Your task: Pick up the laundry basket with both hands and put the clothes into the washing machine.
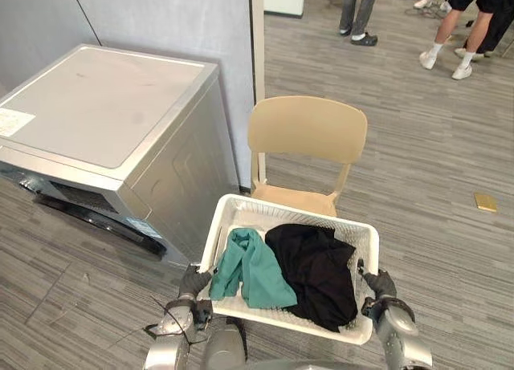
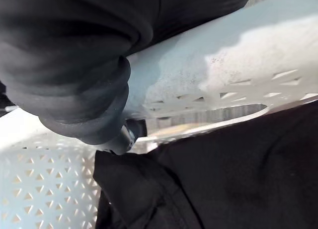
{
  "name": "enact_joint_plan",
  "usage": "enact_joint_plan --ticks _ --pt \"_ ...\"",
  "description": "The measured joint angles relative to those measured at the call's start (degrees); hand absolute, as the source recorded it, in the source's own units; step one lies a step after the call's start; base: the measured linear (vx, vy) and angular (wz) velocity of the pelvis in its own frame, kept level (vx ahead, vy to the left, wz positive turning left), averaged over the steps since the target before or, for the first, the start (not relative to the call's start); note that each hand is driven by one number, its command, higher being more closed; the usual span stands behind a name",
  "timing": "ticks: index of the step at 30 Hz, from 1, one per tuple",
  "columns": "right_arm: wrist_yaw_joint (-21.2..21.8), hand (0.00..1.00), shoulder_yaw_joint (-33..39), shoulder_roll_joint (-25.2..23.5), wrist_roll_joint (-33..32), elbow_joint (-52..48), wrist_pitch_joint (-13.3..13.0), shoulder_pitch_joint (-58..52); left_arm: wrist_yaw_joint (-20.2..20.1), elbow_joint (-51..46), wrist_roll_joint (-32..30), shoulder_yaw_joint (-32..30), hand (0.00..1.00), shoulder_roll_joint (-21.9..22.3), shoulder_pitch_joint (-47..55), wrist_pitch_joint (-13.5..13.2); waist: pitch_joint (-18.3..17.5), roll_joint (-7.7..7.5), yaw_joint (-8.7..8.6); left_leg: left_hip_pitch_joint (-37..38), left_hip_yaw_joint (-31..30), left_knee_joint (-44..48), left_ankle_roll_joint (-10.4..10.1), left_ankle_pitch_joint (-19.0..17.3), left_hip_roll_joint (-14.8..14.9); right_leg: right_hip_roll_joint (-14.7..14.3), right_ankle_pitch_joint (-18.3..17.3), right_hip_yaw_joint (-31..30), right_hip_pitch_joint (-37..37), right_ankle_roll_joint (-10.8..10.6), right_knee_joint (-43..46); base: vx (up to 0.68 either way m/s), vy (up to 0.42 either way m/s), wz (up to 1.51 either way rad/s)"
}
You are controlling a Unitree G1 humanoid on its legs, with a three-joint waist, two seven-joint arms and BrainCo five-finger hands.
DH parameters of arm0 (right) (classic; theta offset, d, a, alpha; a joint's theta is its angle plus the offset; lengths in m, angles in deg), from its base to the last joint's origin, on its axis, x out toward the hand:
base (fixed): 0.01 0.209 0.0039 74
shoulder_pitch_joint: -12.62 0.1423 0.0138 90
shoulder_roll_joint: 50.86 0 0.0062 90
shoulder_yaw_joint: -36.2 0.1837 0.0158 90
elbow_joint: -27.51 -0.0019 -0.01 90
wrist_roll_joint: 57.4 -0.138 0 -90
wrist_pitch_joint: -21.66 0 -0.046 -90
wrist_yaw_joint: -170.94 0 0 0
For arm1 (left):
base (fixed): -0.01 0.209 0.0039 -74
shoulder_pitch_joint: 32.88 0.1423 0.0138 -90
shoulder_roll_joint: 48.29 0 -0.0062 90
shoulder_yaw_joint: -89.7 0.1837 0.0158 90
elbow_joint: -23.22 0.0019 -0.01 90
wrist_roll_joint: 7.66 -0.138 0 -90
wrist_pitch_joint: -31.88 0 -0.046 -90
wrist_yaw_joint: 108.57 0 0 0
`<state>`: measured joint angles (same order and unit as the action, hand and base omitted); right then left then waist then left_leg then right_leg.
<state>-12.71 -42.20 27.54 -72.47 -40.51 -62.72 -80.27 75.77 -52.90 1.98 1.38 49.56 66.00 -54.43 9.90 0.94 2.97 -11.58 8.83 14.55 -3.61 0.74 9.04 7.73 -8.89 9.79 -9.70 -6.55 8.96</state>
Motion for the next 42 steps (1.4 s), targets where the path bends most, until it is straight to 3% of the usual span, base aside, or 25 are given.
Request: enact_joint_plan --ticks 5,10,16,20,26,37,38,39,42 --pt "-2.3 1.00 0.0 6.7 -4.2 4.1 -0.1 17.1 3.2 4.0 2.6 1.8 1.00 -1.8 -17.6 -1.2 7.5 1.41 -0.48 -6.0 0.7 -0.9 1.5 2.7 0.2 -0.1 0.0 -0.4 8.0 0.0 3.0 -0.06 0.074 -0.17" --pt "-4.2 1.00 -0.1 12.2 -6.6 9.3 -0.4 30.0 4.5 14.0 6.4 4.3 1.00 -4.9 -35.2 -1.9 14.3 0.78 -0.64 -10.1 0.7 -2.4 2.7 5.3 0.0 0.5 0.0 -0.5 14.2 0.0 6.1 -0.11 0.066 -0.03" --pt "-6.0 1.00 -5.2 14.1 -8.5 25.5 0.0 44.0 4.4 32.0 9.2 7.0 1.00 -8.7 -49.2 -1.7 14.8 0.73 -0.22 -13.8 0.4 -9.0 2.6 10.5 -0.4 0.3 0.0 -0.4 21.9 0.0 8.2 -0.07 -0.002 -0.02" --pt "-7.0 1.00 -5.7 14.5 -9.1 28.4 0.2 50.8 4.0 39.1 10.0 7.0 1.00 -10.2 -58.0 -1.0 16.7 0.79 0.29 -15.7 0.5 -14.0 2.1 13.4 -0.3 0.3 0.0 -0.3 27.0 -0.1 10.1 -0.08 -0.029 -0.08" --pt "-8.0 1.00 -5.9 15.3 -7.4 28.3 0.7 53.8 3.4 39.1 9.7 7.0 1.00 -11.5 -62.3 0.3 16.7 0.76 0.95 -18.2 1.1 -14.8 1.8 14.2 0.0 0.5 -0.2 -0.2 30.9 -0.3 12.1 -0.01 -0.005 -0.05" --pt "-8.6 1.00 -5.9 16.0 -6.7 26.0 0.7 55.4 3.3 38.5 6.5 7.0 1.00 -12.9 -66.3 0.3 16.7 0.52 0.88 -20.6 5.7 -16.4 1.2 14.6 0.9 1.0 -0.2 1.0 34.0 -0.4 12.0 0.00 -0.008 -0.02" --pt "-8.6 1.00 -5.9 16.0 -6.6 26.0 0.7 55.7 3.3 38.5 6.6 7.0 0.00 -13.2 -66.7 0.3 16.8 0.42 0.78 -20.8 5.8 -16.4 1.2 14.6 1.0 1.0 -0.2 1.1 34.2 -0.4 11.8 0.01 -0.022 -0.04" --pt "-8.6 0.00 -5.9 16.0 -6.6 26.0 0.7 55.8 3.3 38.5 6.6 7.0 0.00 -13.3 -66.8 0.2 16.9 0.31 0.80 -20.8 6.0 -16.4 1.2 14.6 1.0 1.0 -0.2 1.1 34.2 -0.4 11.8 0.01 -0.028 -0.03" --pt "-8.5 0.00 -5.9 15.9 -6.7 26.2 0.7 56.4 3.7 38.5 7.4 6.5 0.00 -13.5 -67.3 0.0 17.2 -0.25 0.86 -20.9 7.1 -16.2 1.2 14.6 1.3 1.0 -0.2 1.1 34.3 -0.4 11.4 0.02 -0.033 -0.06"
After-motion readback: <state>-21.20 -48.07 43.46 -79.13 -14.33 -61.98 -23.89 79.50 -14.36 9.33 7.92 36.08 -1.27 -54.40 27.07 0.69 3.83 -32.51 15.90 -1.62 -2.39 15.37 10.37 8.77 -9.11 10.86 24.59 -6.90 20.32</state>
